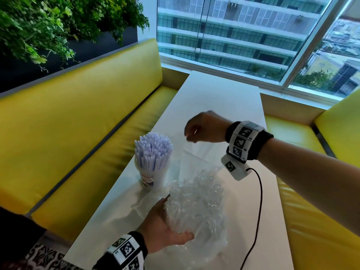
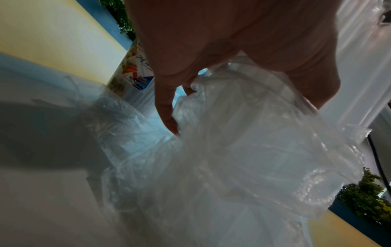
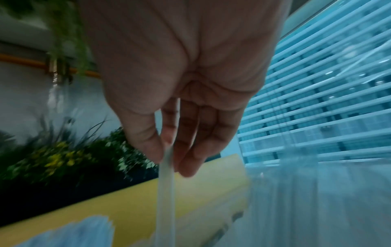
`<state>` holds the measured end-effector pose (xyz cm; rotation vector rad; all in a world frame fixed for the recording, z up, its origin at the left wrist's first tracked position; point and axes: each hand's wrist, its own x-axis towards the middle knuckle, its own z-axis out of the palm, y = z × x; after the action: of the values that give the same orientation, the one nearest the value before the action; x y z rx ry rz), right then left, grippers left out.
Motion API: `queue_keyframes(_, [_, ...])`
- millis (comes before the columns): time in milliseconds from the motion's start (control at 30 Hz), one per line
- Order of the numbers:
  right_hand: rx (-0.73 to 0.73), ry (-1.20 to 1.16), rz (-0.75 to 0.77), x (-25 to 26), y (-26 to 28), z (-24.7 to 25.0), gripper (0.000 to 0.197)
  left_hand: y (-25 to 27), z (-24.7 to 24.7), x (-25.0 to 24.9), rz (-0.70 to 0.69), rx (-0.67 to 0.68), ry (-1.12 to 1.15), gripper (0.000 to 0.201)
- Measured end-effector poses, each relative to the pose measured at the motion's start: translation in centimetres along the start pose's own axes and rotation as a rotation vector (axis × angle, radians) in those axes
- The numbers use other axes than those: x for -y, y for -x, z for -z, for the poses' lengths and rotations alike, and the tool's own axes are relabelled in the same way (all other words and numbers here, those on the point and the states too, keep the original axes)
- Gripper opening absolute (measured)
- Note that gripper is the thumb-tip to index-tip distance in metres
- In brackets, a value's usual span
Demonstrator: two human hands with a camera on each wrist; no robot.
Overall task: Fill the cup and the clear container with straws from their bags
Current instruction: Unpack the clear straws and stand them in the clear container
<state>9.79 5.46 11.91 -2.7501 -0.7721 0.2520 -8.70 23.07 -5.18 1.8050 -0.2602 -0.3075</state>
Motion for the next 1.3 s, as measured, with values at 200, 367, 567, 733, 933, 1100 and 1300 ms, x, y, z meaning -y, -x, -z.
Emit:
queue_keyframes(200, [-0.382,-0.132,-0.255,-4.4,-0.7,3.6,0.012,0.2,0.1,-0.4,-0.017,-0.014,-0.014,0.073])
queue_keyframes(367, [-0.216,0.093,-0.301,-7.6,-1.3,0.9,0.014,0.4,0.1,-0.8,-0.025,-0.019,0.005,0.07])
queue_keyframes(567, [-0.271,0.177,-0.169,-6.4,0.1,1.1,0.023,0.3,0.1,-0.8,-0.014,-0.016,0.024,0.071])
queue_keyframes(733, [-0.109,0.007,0.05,-0.9,6.6,3.2,0.044,0.3,0.1,-0.5,0.0,-0.027,0.036,0.074])
queue_keyframes(933, [0.217,-0.129,-0.024,0.3,14.6,-1.7,0.06,0.1,0.2,0.0,-0.002,-0.009,0.06,0.08])
queue_keyframes(1100, [0.063,-0.358,-0.037,-0.5,15.8,-6.3,0.07,0.2,0.2,-0.4,-0.036,0.022,0.051,0.074])
queue_keyframes(1300, [-0.159,-0.431,-0.089,0.1,16.4,-9.0,0.031,0.3,0.6,-0.8,-0.077,0.039,0.021,0.071])
